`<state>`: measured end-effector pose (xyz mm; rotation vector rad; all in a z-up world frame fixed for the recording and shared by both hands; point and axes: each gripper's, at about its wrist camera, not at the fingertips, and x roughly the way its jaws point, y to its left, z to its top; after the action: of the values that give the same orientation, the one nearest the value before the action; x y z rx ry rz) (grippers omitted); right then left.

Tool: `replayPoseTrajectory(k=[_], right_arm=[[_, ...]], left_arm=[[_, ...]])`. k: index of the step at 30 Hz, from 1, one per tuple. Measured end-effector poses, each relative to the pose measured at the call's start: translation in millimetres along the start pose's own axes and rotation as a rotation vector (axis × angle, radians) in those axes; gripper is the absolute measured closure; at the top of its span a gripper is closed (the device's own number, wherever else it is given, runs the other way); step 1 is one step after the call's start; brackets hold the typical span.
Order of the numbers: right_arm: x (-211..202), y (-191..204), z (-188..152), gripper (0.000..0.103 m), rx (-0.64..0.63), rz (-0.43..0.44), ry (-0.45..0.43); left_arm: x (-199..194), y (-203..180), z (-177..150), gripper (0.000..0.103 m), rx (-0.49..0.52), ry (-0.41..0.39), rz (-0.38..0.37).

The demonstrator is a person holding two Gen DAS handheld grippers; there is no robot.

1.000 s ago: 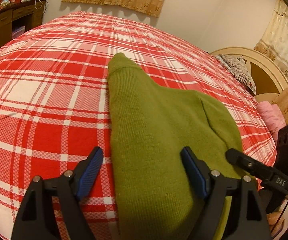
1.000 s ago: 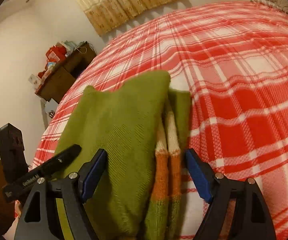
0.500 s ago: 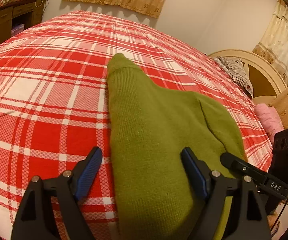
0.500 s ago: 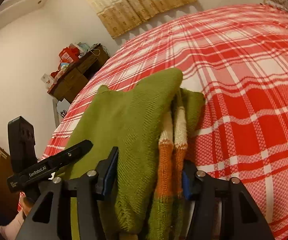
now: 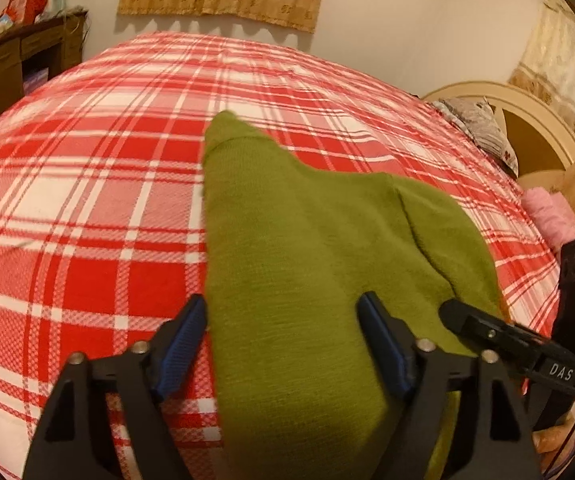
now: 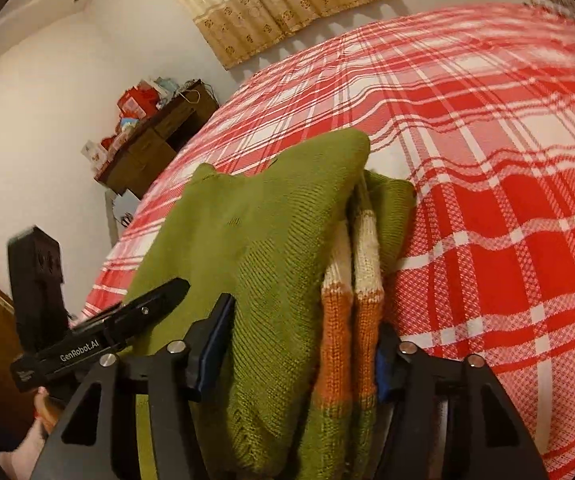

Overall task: Fold small clothes
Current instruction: 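Lift the sweater bundle with both grippers and fold it in half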

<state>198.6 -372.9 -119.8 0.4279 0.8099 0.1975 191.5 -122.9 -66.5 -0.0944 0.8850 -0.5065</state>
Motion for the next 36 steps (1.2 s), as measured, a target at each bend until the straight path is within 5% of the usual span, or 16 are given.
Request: replayPoseTrajectory(k=[6, 12, 20, 24, 29, 32, 36], right_arm=[[-7.9, 18.4, -4.6, 0.064, -0.043, -0.077, -0.023], [-39.3, 37.5, -13.9, 0.067, -0.002, -0.038, -0.066], [-82.3, 41.7, -61.8, 0.067, 0.069, 0.030, 0.018], [-84.5, 28.7, -78.0, 0.065, 0.105, 0.017, 0.013], [-68.7, 11.1, -73.4, 0.036, 0.184, -0.039, 0.033], [-62.1, 3.3, -66.5, 0.035, 0.195, 0.002, 0.028], [-55.7, 8.0, -61.4, 0.036, 0.152, -0.018, 0.033]], left_arm=[[-5.6, -19.0, -1.2, 0.047, 0.110, -0.025, 0.093], [-26.5, -30.8, -4.6, 0.061, 0.159, 0.011, 0.132], [-60.1, -39.6, -41.9, 0.060, 0.173, 0.144, 0.096], [-54.4, -48.8, -46.9, 0.041, 0.213, 0.133, 0.136], [-40.5, -44.9, -41.1, 0.025, 0.198, 0.123, 0.164], [-35.8, -42.9, -38.4, 0.025, 0.176, 0.131, 0.145], [-38.4, -47.7, -43.4, 0.038, 0.207, 0.101, 0.125]])
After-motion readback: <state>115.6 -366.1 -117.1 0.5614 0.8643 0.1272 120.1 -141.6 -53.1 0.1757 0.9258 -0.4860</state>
